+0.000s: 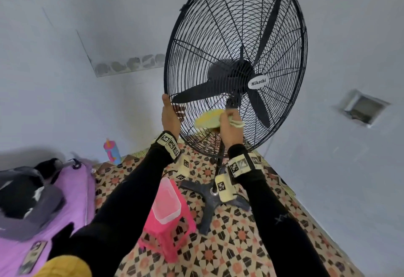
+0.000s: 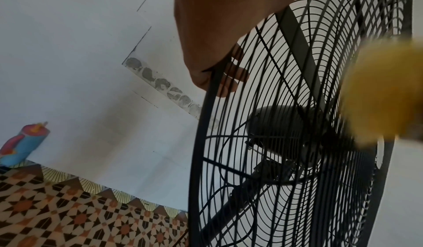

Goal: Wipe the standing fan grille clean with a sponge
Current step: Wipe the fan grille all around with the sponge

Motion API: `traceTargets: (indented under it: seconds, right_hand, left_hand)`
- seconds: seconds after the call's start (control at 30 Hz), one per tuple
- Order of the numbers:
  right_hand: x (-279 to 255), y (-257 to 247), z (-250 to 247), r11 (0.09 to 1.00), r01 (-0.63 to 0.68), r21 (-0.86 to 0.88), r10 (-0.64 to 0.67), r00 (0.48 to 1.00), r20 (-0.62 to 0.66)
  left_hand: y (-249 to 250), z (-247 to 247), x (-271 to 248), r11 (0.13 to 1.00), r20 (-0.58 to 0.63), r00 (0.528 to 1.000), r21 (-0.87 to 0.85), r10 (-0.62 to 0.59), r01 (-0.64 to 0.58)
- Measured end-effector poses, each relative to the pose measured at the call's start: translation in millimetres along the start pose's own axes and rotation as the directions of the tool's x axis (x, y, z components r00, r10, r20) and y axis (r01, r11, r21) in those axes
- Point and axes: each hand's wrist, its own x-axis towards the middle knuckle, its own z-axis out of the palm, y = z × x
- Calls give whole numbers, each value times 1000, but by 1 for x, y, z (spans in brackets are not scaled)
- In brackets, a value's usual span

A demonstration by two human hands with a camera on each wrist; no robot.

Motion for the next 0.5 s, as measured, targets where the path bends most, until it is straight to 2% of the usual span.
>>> traceTargets:
  seconds: [0.07, 0.13, 0.2, 0.3, 0.33, 0.4, 0.5]
  right_hand:
    - [9, -23, 6, 994, 112, 3, -112, 993, 32]
    - [10, -28, 14, 991, 133, 5, -133, 991, 18]
    - [6, -12, 16, 997, 70, -33, -71, 997, -20]
    - [-6, 15, 3, 990, -138, -33, 135, 988, -72]
    - [-7, 15, -2, 984, -164, -75, 158, 984, -80]
    - [1, 2, -8, 982, -85, -167, 76, 995, -61]
    - [19, -34, -4, 995, 85, -54, -89, 993, -75]
  left_hand:
    - [9, 2, -10, 1000, -24, 1000, 0, -3, 3]
    - [21, 2, -22, 999, -27, 999, -7, 43, -43]
    - [29, 0, -31, 998, -43, 998, -23, 53, -54]
    - [33, -1, -32, 997, -41, 997, -50, 60, -62]
    - [33, 0, -33, 997, -44, 998, -52, 54, -56]
    - [32, 2, -33, 996, -56, 996, -59, 67, -71]
    - [29, 5, -30, 997, -68, 996, -33, 64, -66]
